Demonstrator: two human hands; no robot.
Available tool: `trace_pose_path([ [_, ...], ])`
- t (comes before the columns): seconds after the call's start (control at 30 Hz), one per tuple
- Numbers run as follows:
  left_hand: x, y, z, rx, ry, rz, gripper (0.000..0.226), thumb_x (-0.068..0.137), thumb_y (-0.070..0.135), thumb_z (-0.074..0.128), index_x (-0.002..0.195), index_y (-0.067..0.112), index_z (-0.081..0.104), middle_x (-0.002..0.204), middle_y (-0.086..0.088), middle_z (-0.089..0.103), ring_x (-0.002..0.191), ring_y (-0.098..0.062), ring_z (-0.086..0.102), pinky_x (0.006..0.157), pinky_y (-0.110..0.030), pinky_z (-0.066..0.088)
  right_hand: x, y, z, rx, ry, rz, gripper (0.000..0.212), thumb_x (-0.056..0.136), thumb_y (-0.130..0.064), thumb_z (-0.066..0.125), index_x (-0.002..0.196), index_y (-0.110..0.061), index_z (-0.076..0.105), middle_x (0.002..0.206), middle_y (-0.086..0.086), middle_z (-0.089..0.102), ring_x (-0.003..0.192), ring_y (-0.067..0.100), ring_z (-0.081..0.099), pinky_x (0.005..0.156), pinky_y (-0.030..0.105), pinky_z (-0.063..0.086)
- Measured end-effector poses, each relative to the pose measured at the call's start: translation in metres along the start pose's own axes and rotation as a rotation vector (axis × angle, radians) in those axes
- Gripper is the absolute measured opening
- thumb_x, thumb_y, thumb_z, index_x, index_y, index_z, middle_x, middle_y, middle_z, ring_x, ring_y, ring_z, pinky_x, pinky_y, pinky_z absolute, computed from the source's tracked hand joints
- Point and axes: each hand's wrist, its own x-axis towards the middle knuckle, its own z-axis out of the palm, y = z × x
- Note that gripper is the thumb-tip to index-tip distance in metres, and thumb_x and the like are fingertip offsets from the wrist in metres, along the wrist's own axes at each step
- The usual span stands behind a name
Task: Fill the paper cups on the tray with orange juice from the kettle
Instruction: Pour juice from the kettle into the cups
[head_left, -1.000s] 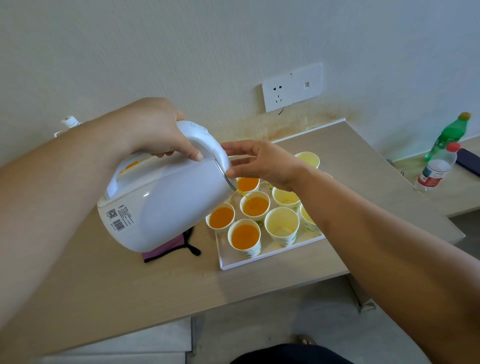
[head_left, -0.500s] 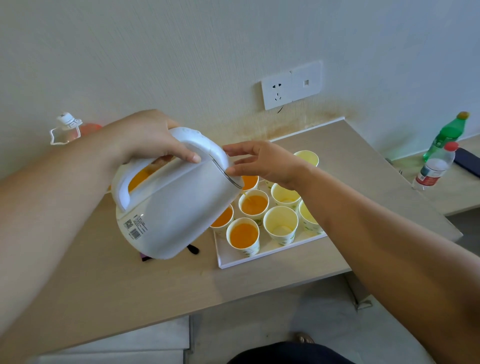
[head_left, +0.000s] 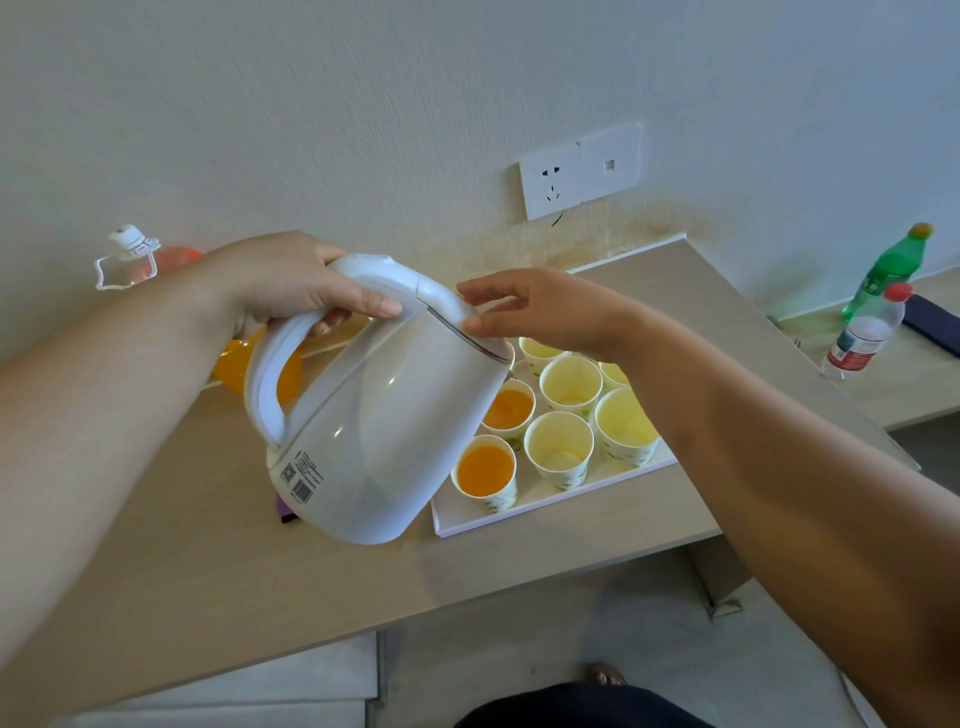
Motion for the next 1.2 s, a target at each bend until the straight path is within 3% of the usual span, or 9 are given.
trace_pose_path([
  [0.1, 0.002, 0.007, 0.004, 0.057, -0.031, 0.003, 0.079, 0.015, 0.068, 0.083, 0.070, 0.015, 0.063, 0.050, 0.000, 0.053, 0.048, -0.015, 0.047, 0.055, -0.027, 0.038, -0.008, 0.006, -0.004, -0.010, -0.040, 0.027, 0.060, 0.082, -0.039, 0.070, 0.137, -0.026, 0.051, 0.131, -0.012, 0.057, 0.114, 0.002, 0.055, 0.086, 0.013, 0.042],
  [0.3, 0.006, 0.025, 0.018, 0.186, -0.078, 0.004, 0.056, 0.035, 0.060, 0.080, 0.068, 0.018, 0.064, 0.050, 0.000, 0.054, 0.050, -0.017, 0.049, 0.060, -0.033, 0.039, -0.020, 0.020, -0.008, 0.067, -0.091, 0.051, 0.062, 0.078, -0.031, 0.075, 0.135, -0.026, 0.052, 0.129, -0.005, 0.060, 0.111, 0.009, 0.061, 0.098, 0.031, 0.049],
  [0.37, 0.008, 0.031, 0.022, 0.203, -0.078, 0.009, 0.048, 0.046, 0.051, 0.087, 0.071, 0.017, 0.064, 0.051, 0.000, 0.054, 0.050, -0.017, 0.049, 0.060, -0.032, 0.039, -0.025, 0.023, -0.010, 0.099, -0.092, 0.062, 0.063, 0.075, -0.031, 0.076, 0.133, -0.026, 0.054, 0.128, -0.006, 0.060, 0.111, 0.010, 0.062, 0.096, 0.029, 0.050],
  [0.47, 0.011, 0.039, 0.028, 0.236, -0.069, 0.016, 0.038, 0.060, 0.044, 0.084, 0.077, 0.015, 0.065, 0.053, 0.000, 0.056, 0.048, -0.015, 0.049, 0.058, -0.029, 0.039, -0.032, 0.028, -0.011, 0.152, -0.106, 0.058, 0.046, 0.082, -0.020, 0.072, 0.124, -0.032, 0.060, 0.125, -0.008, 0.063, 0.112, 0.010, 0.061, 0.093, 0.026, 0.051],
  [0.67, 0.016, 0.048, 0.040, 0.270, -0.096, 0.015, 0.029, 0.067, 0.036, 0.082, 0.078, 0.016, 0.065, 0.056, 0.000, 0.056, 0.044, -0.009, 0.049, 0.042, -0.017, 0.039, -0.042, 0.039, -0.009, 0.248, -0.070, 0.087, 0.039, 0.082, -0.011, 0.070, 0.115, -0.030, 0.064, 0.122, -0.004, 0.065, 0.104, 0.010, 0.065, 0.087, 0.024, 0.054],
  [0.77, 0.018, 0.052, 0.044, 0.300, -0.114, 0.017, 0.030, 0.068, 0.038, 0.081, 0.085, 0.017, 0.067, 0.065, -0.002, 0.059, 0.051, -0.012, 0.052, 0.044, -0.017, 0.040, -0.044, 0.044, -0.008, 0.281, -0.059, 0.117, 0.040, 0.082, -0.008, 0.070, 0.117, -0.024, 0.063, 0.123, -0.003, 0.064, 0.102, 0.010, 0.065, 0.086, 0.023, 0.054],
  [0.93, 0.023, 0.056, 0.051, 0.370, -0.125, 0.019, 0.031, 0.067, 0.041, 0.081, 0.074, 0.018, 0.063, 0.054, 0.003, 0.055, 0.042, -0.007, 0.049, 0.044, -0.019, 0.037, -0.046, 0.053, -0.008, 0.258, -0.054, 0.144, 0.043, 0.080, -0.014, 0.072, 0.120, -0.028, 0.063, 0.122, -0.004, 0.066, 0.111, 0.012, 0.062, 0.094, 0.024, 0.050],
  [1.1, 0.026, 0.062, 0.054, 0.428, -0.132, 0.022, 0.033, 0.067, 0.045, 0.080, 0.077, 0.018, 0.064, 0.059, 0.002, 0.058, 0.051, -0.013, 0.052, 0.050, -0.022, 0.035, -0.046, 0.060, -0.006, 0.305, -0.038, 0.156, 0.047, 0.076, -0.017, 0.074, 0.119, -0.029, 0.063, 0.121, 0.001, 0.067, 0.118, 0.017, 0.058, 0.100, 0.028, 0.047],
  [1.2, 0.026, 0.064, 0.055, 0.436, -0.135, 0.021, 0.032, 0.067, 0.044, 0.080, 0.078, 0.018, 0.065, 0.058, 0.002, 0.057, 0.051, -0.013, 0.052, 0.049, -0.022, 0.034, -0.047, 0.061, -0.006, 0.342, -0.038, 0.152, 0.055, 0.064, -0.026, 0.078, 0.117, -0.030, 0.063, 0.119, 0.000, 0.068, 0.117, 0.016, 0.060, 0.100, 0.030, 0.047],
])
